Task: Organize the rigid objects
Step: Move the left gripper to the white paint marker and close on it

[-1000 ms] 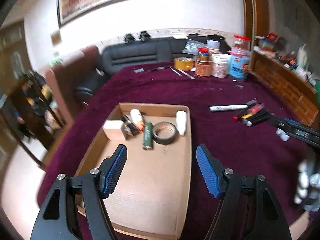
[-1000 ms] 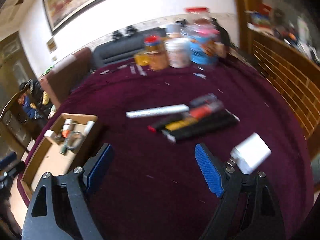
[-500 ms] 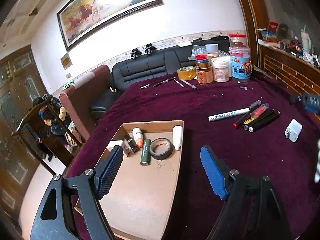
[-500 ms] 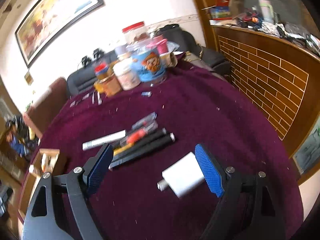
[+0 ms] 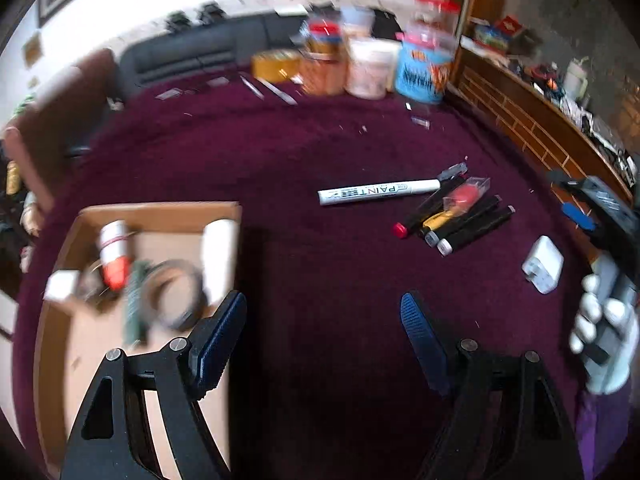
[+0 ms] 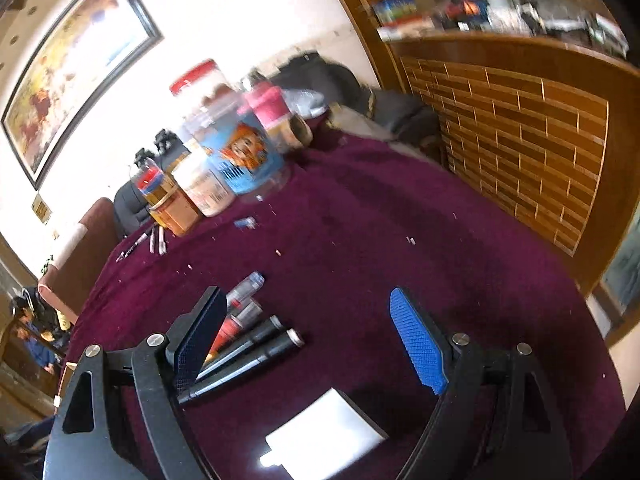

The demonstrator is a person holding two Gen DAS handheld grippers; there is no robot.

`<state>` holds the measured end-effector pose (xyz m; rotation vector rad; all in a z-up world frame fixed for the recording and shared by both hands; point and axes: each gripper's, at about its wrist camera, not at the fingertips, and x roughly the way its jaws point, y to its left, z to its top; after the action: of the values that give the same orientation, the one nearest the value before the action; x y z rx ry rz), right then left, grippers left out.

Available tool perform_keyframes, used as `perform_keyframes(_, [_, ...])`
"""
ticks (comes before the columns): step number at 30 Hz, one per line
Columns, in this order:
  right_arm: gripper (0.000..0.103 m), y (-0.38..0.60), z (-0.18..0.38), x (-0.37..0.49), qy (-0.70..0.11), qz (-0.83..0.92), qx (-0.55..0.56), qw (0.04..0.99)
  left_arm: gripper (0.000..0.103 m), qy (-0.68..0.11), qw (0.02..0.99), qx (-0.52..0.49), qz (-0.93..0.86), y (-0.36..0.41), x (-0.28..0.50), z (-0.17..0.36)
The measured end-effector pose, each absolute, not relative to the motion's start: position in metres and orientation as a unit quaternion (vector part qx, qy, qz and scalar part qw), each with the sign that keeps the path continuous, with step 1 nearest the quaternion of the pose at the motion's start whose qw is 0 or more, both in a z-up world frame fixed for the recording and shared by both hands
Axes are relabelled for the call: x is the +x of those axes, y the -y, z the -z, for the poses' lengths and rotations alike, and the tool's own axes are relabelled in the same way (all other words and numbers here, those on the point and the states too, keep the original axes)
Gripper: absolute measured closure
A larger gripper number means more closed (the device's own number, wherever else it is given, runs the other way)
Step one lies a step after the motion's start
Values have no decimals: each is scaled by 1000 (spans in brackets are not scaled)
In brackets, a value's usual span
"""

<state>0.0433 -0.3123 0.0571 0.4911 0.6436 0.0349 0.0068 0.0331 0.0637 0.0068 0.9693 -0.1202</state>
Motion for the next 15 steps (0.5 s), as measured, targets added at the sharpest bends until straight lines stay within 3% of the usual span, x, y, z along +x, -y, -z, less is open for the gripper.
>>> perform_keyframes(6, [19, 307, -52, 49, -333, -42, 244, 910, 29, -444, 884, 73, 126, 5, 78, -53])
perform_keyframes(15, [19, 305, -49, 49, -341, -54, 253, 904, 29, -495, 824, 119, 247, 21, 136, -24])
